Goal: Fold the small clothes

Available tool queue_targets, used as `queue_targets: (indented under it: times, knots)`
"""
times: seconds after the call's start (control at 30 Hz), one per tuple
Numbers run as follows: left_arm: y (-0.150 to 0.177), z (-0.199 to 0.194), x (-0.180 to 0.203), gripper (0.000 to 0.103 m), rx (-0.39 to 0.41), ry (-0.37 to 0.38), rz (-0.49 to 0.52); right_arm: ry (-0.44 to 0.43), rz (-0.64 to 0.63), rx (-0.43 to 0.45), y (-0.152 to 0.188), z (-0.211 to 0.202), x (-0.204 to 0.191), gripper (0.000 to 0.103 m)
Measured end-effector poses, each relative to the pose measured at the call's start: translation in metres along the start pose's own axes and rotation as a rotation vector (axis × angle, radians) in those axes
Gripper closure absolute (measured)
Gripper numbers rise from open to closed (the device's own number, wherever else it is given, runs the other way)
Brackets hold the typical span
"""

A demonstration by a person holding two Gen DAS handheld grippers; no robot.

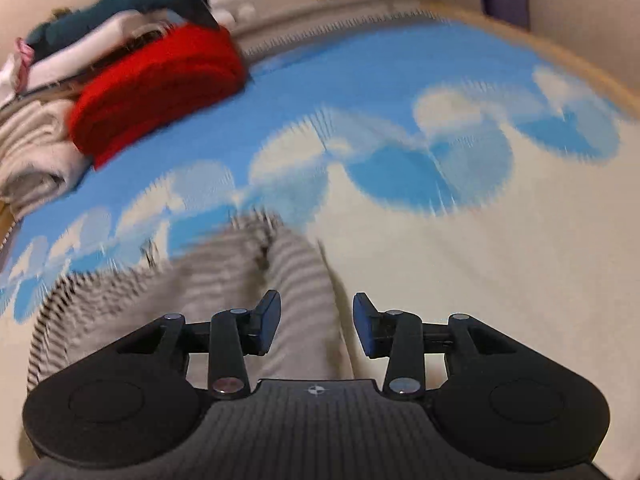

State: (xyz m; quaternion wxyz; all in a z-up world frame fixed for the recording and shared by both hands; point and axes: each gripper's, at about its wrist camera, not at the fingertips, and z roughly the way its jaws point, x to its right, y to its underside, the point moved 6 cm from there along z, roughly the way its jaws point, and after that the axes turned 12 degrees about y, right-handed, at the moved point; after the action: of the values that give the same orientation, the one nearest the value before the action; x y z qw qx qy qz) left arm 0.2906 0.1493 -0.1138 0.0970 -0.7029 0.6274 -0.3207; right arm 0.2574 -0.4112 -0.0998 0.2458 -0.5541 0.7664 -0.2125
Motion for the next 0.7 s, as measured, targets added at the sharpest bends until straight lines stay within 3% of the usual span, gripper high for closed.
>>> queue_targets:
  times: [0.03,0.07,0.17,0.3,0.4,0.47,0.5,0.53,0.57,0.7]
  knots:
    - [0.006,0.01,-0.004,0.064,-0.064,-0.019,-0.006,0.015,-0.016,-0.074,0.013,0.01,0.001,0.061]
    - [0.008,0.012,-0.006,0.064,-0.073,-0.009,-0.005,0.023,-0.022,-0.101,0.018,0.016,0.001,0.061]
    - [0.009,0.024,-0.009,0.06,-0.091,0.008,-0.023,0.012,-0.009,-0.119,0.024,0.027,0.0,0.061]
    - [0.018,0.042,-0.021,0.059,-0.161,0.049,-0.135,0.007,0.037,-0.205,0.036,0.046,-0.005,0.06]
    - [0.021,0.052,-0.02,0.059,-0.182,0.055,-0.127,0.004,0.031,-0.221,0.041,0.053,-0.013,0.06]
    - [0.023,0.055,-0.019,0.063,-0.191,0.06,-0.097,0.015,0.005,-0.213,0.041,0.054,-0.019,0.064]
    - [0.024,0.056,-0.017,0.071,-0.193,0.068,-0.079,0.01,-0.002,-0.206,0.04,0.053,-0.02,0.077]
    - [0.023,0.055,-0.016,0.099,-0.19,0.08,-0.063,-0.001,-0.003,-0.191,0.037,0.049,-0.021,0.084]
    - [0.02,0.05,-0.015,0.101,-0.172,0.092,-0.052,-0.015,0.005,-0.167,0.032,0.042,-0.021,0.09]
    - [0.007,0.002,-0.024,0.101,0.005,0.15,-0.099,-0.12,0.152,-0.043,0.005,-0.003,0.004,0.092]
